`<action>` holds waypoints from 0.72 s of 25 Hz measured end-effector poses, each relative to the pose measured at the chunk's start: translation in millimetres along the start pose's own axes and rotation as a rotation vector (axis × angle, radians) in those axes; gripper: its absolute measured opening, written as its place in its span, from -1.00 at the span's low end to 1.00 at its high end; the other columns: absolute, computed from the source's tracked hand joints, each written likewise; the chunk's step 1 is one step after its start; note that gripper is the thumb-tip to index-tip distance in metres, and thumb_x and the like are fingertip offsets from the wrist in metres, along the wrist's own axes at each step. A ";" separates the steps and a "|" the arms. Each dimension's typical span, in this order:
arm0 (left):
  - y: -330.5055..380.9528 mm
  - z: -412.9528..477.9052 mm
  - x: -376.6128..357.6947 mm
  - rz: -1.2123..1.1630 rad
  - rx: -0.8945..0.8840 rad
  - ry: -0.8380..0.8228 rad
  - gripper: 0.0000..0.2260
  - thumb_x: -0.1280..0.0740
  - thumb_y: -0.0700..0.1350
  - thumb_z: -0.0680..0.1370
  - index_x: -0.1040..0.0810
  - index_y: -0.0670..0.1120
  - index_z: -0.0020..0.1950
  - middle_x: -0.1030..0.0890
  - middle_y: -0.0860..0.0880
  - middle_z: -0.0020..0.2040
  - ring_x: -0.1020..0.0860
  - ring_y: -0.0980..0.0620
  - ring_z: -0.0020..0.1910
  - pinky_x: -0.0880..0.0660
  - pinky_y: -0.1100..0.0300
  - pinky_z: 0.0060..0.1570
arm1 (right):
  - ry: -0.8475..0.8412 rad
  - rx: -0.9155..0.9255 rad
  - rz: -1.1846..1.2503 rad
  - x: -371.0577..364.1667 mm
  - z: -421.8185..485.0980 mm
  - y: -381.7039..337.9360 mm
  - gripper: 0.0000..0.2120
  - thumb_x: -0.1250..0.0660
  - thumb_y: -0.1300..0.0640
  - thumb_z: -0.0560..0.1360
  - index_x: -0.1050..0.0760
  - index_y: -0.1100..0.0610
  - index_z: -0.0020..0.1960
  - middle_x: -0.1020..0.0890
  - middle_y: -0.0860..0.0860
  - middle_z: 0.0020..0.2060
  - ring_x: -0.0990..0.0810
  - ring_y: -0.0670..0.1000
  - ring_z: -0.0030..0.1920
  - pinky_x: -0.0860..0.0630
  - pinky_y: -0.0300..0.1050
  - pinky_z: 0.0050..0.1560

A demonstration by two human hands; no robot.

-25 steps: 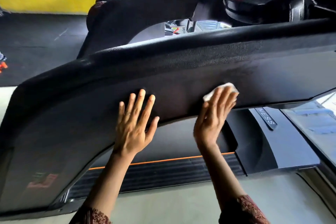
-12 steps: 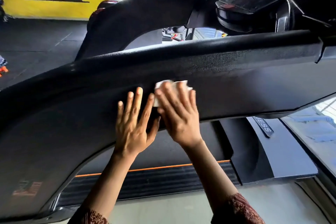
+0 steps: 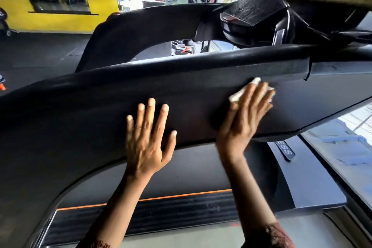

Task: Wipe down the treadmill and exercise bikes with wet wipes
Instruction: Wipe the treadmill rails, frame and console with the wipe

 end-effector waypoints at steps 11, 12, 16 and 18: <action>50.6 -0.2 -20.7 -0.025 -0.006 -0.029 -0.40 -0.15 0.06 0.59 -0.01 -0.01 0.58 0.03 -0.09 0.58 0.06 -0.01 0.56 0.08 0.00 0.50 | -0.068 -0.052 0.019 21.0 -10.7 50.8 -0.58 0.04 0.08 0.68 -0.15 0.19 0.49 -0.23 0.15 0.45 0.06 0.10 0.54 0.09 0.09 0.51; 54.4 -1.6 -22.6 -0.030 -0.009 -0.038 -0.40 -0.15 0.06 0.59 0.00 -0.01 0.58 0.03 -0.09 0.58 0.06 -0.01 0.56 0.07 0.00 0.50 | -0.157 0.105 0.026 17.2 -23.7 43.7 -0.59 0.00 0.09 0.67 -0.19 0.18 0.48 -0.27 0.11 0.45 0.03 0.11 0.54 0.06 0.08 0.50; 60.2 -5.5 -26.4 -0.036 -0.028 -0.044 -0.40 -0.15 0.06 0.59 0.00 0.00 0.58 0.10 -0.01 0.59 0.06 -0.01 0.56 0.06 -0.02 0.49 | -0.302 0.433 -0.025 26.3 -51.2 77.2 -0.62 -0.03 0.07 0.65 -0.27 0.09 0.45 -0.34 0.05 0.40 -0.08 0.03 0.53 -0.06 0.01 0.46; 60.6 -5.8 -26.3 -0.018 -0.029 -0.039 -0.41 -0.15 0.06 0.59 -0.01 0.00 0.58 0.10 -0.01 0.59 0.05 -0.02 0.56 0.05 -0.02 0.49 | -0.156 0.000 -0.033 36.0 -42.0 94.3 -0.59 0.05 0.05 0.68 -0.18 0.11 0.49 -0.27 0.11 0.45 0.01 0.05 0.54 0.01 0.08 0.49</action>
Point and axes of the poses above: each hand's wrist, its own z-axis towards the middle knuckle, its own x-axis out of the back of the hand, y = z × x, the point moved 2 cm from there along z, towards the middle knuckle
